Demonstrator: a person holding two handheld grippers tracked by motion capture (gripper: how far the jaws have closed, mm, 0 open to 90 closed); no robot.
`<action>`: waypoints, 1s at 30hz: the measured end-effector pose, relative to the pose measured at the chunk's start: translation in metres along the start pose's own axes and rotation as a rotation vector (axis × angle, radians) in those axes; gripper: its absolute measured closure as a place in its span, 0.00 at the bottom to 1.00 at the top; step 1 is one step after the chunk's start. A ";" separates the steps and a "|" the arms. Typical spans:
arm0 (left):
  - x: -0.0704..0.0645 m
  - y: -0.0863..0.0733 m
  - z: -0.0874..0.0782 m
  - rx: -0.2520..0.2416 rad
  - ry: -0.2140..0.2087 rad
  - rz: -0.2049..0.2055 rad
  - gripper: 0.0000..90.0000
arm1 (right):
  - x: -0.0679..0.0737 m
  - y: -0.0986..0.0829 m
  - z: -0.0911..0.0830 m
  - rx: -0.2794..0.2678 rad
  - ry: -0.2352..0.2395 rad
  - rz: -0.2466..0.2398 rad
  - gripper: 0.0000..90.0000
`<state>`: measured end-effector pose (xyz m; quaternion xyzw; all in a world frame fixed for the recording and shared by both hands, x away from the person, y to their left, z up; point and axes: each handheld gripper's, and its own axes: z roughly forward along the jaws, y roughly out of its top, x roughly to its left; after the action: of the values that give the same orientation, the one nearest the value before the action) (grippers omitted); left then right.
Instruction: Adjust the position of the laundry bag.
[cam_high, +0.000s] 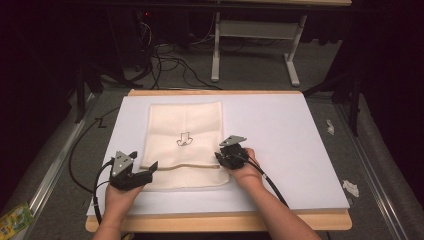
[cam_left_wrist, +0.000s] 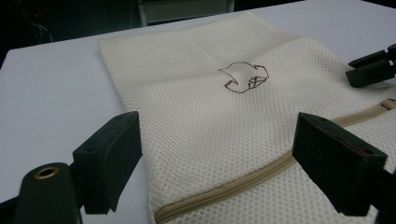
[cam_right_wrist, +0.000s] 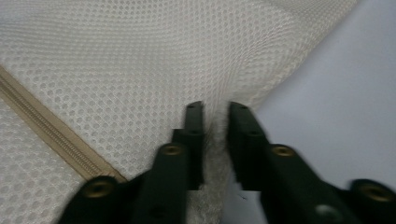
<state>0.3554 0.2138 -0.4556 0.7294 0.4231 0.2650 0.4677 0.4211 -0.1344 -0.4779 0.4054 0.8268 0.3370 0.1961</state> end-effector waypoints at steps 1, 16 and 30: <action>0.000 0.000 0.000 0.000 0.000 0.000 0.19 | 0.000 0.000 0.000 0.000 0.000 0.000 0.94; -0.013 0.003 0.000 0.034 -0.034 0.018 0.22 | -0.038 -0.023 -0.039 -0.035 0.025 0.051 0.98; -0.067 0.011 0.039 0.146 -0.173 0.009 0.42 | -0.089 -0.084 -0.098 -0.021 -0.018 0.097 0.98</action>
<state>0.3566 0.1359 -0.4615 0.7834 0.3962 0.1718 0.4470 0.3701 -0.2824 -0.4652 0.4461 0.8007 0.3511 0.1913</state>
